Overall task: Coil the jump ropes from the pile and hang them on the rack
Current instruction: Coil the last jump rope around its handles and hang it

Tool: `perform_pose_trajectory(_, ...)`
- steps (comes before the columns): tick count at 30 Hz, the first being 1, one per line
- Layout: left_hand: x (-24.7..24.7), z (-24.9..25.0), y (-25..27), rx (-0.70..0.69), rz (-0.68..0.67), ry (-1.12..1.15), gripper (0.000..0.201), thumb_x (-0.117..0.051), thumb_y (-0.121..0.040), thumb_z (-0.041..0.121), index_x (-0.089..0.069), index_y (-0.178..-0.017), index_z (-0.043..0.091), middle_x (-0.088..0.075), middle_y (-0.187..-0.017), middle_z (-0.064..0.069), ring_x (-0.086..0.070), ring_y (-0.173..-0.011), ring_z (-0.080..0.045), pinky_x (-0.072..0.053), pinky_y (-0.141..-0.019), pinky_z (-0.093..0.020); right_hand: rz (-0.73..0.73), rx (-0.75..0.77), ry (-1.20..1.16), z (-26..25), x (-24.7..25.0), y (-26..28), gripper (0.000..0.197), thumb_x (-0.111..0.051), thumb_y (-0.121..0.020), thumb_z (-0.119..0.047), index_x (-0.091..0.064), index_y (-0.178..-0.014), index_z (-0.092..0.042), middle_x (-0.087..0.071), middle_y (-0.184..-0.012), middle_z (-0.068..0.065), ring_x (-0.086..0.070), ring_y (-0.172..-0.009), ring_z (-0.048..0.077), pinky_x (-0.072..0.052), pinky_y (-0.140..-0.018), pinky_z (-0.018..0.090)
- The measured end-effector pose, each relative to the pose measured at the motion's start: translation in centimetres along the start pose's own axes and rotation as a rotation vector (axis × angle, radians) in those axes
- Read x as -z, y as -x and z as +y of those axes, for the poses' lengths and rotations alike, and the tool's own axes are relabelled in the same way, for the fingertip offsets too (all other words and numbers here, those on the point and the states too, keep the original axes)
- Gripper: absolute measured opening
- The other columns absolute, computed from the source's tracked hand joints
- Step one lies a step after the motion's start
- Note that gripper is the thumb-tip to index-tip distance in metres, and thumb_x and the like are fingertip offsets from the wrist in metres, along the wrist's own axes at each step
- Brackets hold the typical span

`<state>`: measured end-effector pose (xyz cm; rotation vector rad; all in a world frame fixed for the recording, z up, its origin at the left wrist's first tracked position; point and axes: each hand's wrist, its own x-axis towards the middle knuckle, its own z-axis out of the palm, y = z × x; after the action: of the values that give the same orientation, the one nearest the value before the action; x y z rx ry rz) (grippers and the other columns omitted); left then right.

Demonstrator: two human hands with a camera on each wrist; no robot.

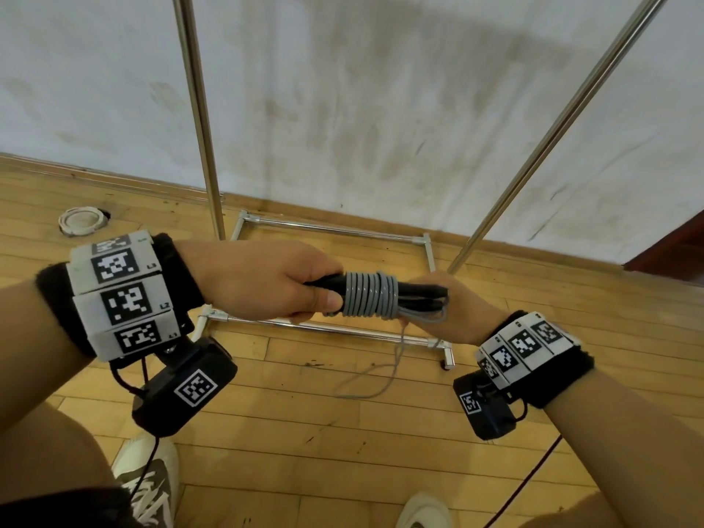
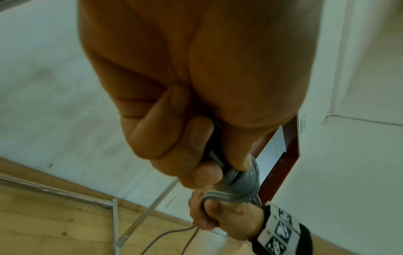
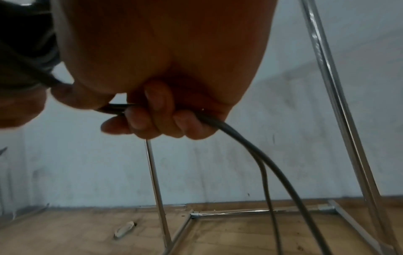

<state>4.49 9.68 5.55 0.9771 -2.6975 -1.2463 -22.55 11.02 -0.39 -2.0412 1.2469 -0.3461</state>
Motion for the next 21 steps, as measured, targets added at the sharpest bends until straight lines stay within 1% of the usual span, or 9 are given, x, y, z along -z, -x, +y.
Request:
perform_pose_trajectory(1,-0.2,0.0,-0.1,0.013,-0.021,-0.022,0.022,-0.05,-0.101,0.032,-0.052,-0.079,0.03,-0.059,-0.065,0.011,-0.049,-0.053,-0.001,-0.042,-0.056,-0.018,0.005,-0.004,0.063,0.2,0.3,-0.2,0.017,-0.067,-0.088,-0.007,-0.064,-0.075,-0.018,-0.062,-0.068,0.001,-0.058,-0.064,0.012,-0.048,-0.062,0.033)
perform_pose_trajectory(2,-0.5,-0.1,-0.2,0.025,-0.038,-0.047,0.022,-0.05,-0.101,0.033,-0.052,-0.079,0.029,-0.059,-0.066,0.01,-0.049,-0.053,-0.001,-0.042,-0.055,-0.018,0.015,-0.012,0.113,0.2,0.4,-0.4,0.025,-0.067,-0.087,-0.004,-0.059,-0.071,-0.022,-0.057,-0.065,-0.005,-0.051,-0.06,0.003,-0.043,-0.059,0.026)
perform_pose_trajectory(4,-1.0,-0.2,-0.5,0.049,-0.063,-0.099,0.021,-0.049,-0.101,0.035,-0.052,-0.081,0.028,-0.06,-0.068,0.008,-0.05,-0.054,-0.001,-0.042,-0.056,-0.017,0.026,-0.038,0.076,-0.3,0.7,-0.6,0.024,-0.068,-0.089,-0.02,-0.055,-0.07,-0.025,-0.056,-0.066,-0.008,-0.048,-0.057,0.0,-0.041,-0.057,0.019)
perform_pose_trajectory(6,-1.3,-0.4,-0.9,0.079,-0.083,-0.163,0.02,-0.048,-0.101,0.037,-0.052,-0.083,0.028,-0.06,-0.071,0.006,-0.05,-0.055,-0.001,-0.042,-0.056,-0.017,0.062,-0.048,0.03,-0.7,0.9,-0.8,0.018,-0.068,-0.088,-0.033,-0.059,-0.076,-0.023,-0.064,-0.072,-0.001,-0.051,-0.059,0.001,-0.045,-0.059,0.022)
perform_pose_trajectory(10,-1.7,-1.0,-1.9,0.154,-0.079,-0.305,0.02,-0.046,-0.101,0.041,-0.048,-0.084,0.031,-0.057,-0.073,0.006,-0.051,-0.058,-0.004,-0.041,-0.059,-0.021,0.139,-0.057,-0.007,-1.3,1.8,-0.9,0.015,-0.068,-0.089,-0.03,-0.067,-0.083,-0.017,-0.065,-0.076,0.015,-0.054,-0.064,0.026,-0.046,-0.062,0.04)
perform_pose_trajectory(13,-1.4,-1.4,-2.5,0.176,-0.012,-0.334,0.024,-0.046,-0.101,0.043,-0.049,-0.082,0.028,-0.058,-0.075,0.005,-0.053,-0.061,-0.009,-0.043,-0.059,-0.025,0.206,-0.059,0.007,-1.9,2.2,-0.9,0.016,-0.068,-0.09,-0.031,-0.069,-0.079,-0.019,-0.061,-0.063,0.007,-0.048,-0.055,0.023,-0.041,-0.055,0.033)
perform_pose_trajectory(15,-1.1,-1.8,-2.9,0.18,0.06,-0.353,0.026,-0.046,-0.101,0.042,-0.049,-0.08,0.027,-0.059,-0.075,0.003,-0.052,-0.061,-0.012,-0.043,-0.06,-0.027,0.251,-0.072,-0.056,-2.2,2.4,-0.9,0.017,-0.067,-0.092,-0.026,-0.07,-0.076,-0.022,-0.06,-0.058,0.005,-0.042,-0.049,0.021,-0.037,-0.049,0.028)
perform_pose_trajectory(17,-0.8,-2.0,-3.2,0.185,0.127,-0.357,0.026,-0.046,-0.101,0.041,-0.047,-0.079,0.028,-0.058,-0.076,0.003,-0.053,-0.062,-0.012,-0.042,-0.059,-0.027,0.253,-0.097,-0.181,-2.5,2.7,-0.8,0.018,-0.064,-0.094,-0.018,-0.072,-0.078,-0.02,-0.06,-0.056,0.0,-0.04,-0.046,0.013,-0.033,-0.045,0.022)
perform_pose_trajectory(21,0.0,-2.3,-3.3,0.173,0.247,-0.291,0.025,-0.045,-0.101,0.039,-0.05,-0.081,0.025,-0.057,-0.07,0.003,-0.053,-0.058,-0.013,-0.043,-0.056,-0.026,0.188,-0.102,-0.543,-2.5,2.7,-0.5,0.021,-0.052,-0.096,0.002,-0.07,-0.103,-0.006,-0.07,-0.073,0.006,-0.05,-0.052,0.009,-0.038,-0.044,0.018)
